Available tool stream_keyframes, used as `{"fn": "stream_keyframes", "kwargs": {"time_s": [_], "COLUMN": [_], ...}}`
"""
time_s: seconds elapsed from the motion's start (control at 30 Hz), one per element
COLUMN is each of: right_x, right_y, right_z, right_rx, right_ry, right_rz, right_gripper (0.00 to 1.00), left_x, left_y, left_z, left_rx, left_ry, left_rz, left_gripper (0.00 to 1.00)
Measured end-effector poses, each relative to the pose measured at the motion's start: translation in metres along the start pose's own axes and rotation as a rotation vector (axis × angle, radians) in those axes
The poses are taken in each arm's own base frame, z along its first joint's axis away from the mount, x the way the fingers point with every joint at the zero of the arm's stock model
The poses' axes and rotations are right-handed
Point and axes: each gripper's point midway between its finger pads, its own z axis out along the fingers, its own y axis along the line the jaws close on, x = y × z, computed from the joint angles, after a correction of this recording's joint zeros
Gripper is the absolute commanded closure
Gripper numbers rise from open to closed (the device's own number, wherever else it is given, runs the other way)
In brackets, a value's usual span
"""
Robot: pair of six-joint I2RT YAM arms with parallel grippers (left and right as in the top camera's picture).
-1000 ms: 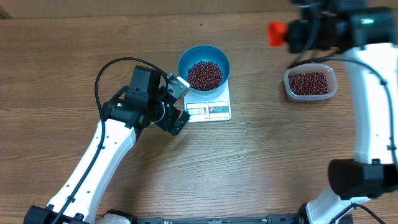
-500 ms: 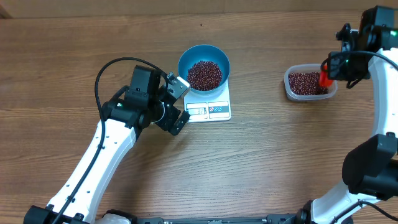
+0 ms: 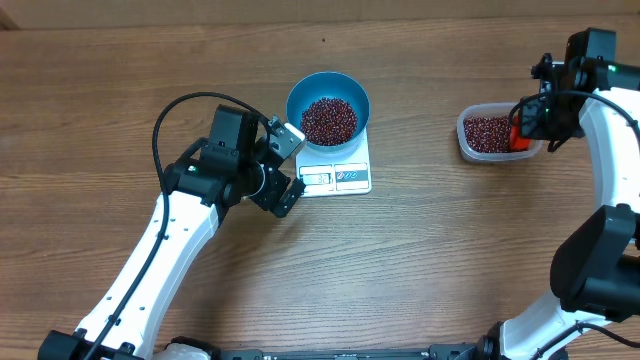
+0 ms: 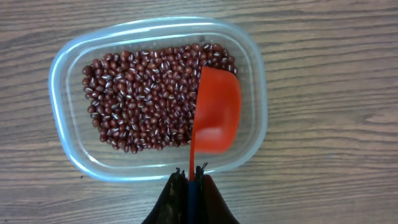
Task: Scoop item into bowl and weigh 150g on scale
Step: 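Return the scoop to the bean tub and dig in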
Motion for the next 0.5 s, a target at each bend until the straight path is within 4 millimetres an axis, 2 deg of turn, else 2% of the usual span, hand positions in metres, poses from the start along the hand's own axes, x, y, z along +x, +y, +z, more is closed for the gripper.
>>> {"fn": "stream_keyframes", "kwargs": {"time_s": [0.1,0.37,0.5], "right_x": [-0.001,-0.007,-0.003], "right_y": [0.000,0.006,0.012], "right_z": [0.008,0.012,0.017], "right_rx": [0.000,-0.036,-0.067], "right_ry": [-0.005,-0.033,-0.027], "right_rz": [0.001,-0.008,-0.057], "right_gripper": [0.96,0.96,0.96], "left_x": [0.000,0.000,0.000], "left_y": [0.000,0.000,0.000], "left_z": [0.000,0.000,0.000], "left_rx": [0.000,0.000,0.000], "left_ry": [0.000,0.000,0.000], "left_rz": [0.000,0.000,0.000], "left_gripper": [0.00,0.00,0.00]}}
